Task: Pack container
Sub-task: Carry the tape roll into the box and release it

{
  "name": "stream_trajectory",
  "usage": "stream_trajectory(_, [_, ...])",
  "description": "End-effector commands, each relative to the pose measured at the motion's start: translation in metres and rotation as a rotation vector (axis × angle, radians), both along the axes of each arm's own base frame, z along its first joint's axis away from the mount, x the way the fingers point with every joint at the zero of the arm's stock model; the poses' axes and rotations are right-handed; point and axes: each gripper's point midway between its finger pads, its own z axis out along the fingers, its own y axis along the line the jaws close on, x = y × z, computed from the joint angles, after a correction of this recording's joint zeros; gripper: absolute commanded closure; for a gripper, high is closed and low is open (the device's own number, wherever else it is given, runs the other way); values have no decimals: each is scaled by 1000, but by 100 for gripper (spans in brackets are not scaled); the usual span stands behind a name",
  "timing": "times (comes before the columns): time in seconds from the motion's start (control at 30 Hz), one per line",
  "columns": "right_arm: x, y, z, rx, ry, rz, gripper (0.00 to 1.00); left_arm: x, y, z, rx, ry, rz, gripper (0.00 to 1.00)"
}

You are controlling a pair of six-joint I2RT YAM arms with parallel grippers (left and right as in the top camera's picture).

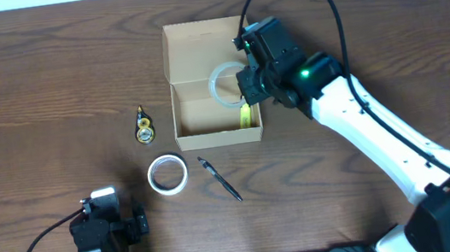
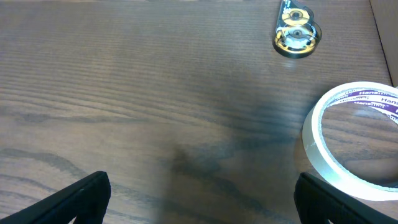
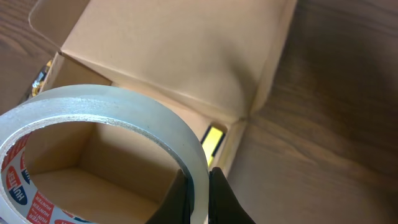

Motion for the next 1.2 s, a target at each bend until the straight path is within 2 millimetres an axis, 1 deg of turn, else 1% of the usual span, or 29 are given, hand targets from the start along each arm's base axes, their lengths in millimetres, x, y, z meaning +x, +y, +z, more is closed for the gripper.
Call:
stream_trajectory(0.0, [12, 10, 11, 28, -29, 25, 99, -6, 2, -14, -5, 42, 24, 4])
stream_trajectory(0.1, [24, 22, 15, 63, -32, 15, 99, -6, 2, -14, -5, 42, 24, 4])
stream_trajectory(0.17, [28, 38, 12, 78, -2, 44, 98, -6, 2, -14, -5, 42, 24, 5])
stream_trajectory(0.23, [24, 50, 5, 72, 44, 72, 98, -6, 2, -14, -5, 42, 24, 5])
stream_trajectory(0.27, [21, 55, -2, 62, 76, 88, 98, -6, 2, -14, -5, 42, 24, 5])
stream_trajectory(0.33, [14, 61, -12, 31, 111, 121, 99, -6, 2, -14, -5, 42, 24, 5])
stream_trajectory(0.43, [3, 56, -22, -22, 147, 161, 99, -6, 2, -14, -5, 42, 24, 5])
stream_trajectory(0.53, [-3, 51, -26, -55, 169, 181, 99, -6, 2, -14, -5, 42, 24, 5])
stream_trajectory(0.63, [-8, 41, -30, -111, 187, 179, 99, -6, 2, -14, -5, 42, 24, 5])
stream_trajectory(0.8, [-12, 33, -41, -161, 216, 176, 99, -6, 2, -14, -5, 42, 24, 5])
stream_trajectory(0.87, [-13, 32, -49, -177, 237, 175, 99, -6, 2, -14, -5, 42, 24, 5])
stream_trajectory(0.93, [-14, 30, -62, -199, 266, 176, 99, -6, 2, -14, -5, 42, 24, 5])
stream_trajectory(1.07, [-17, 31, -73, -218, 291, 181, 99, -6, 2, -14, -5, 42, 24, 5])
stream_trajectory(1.17, [-14, 25, -80, -270, 283, 165, 99, -6, 2, -14, -5, 42, 24, 5])
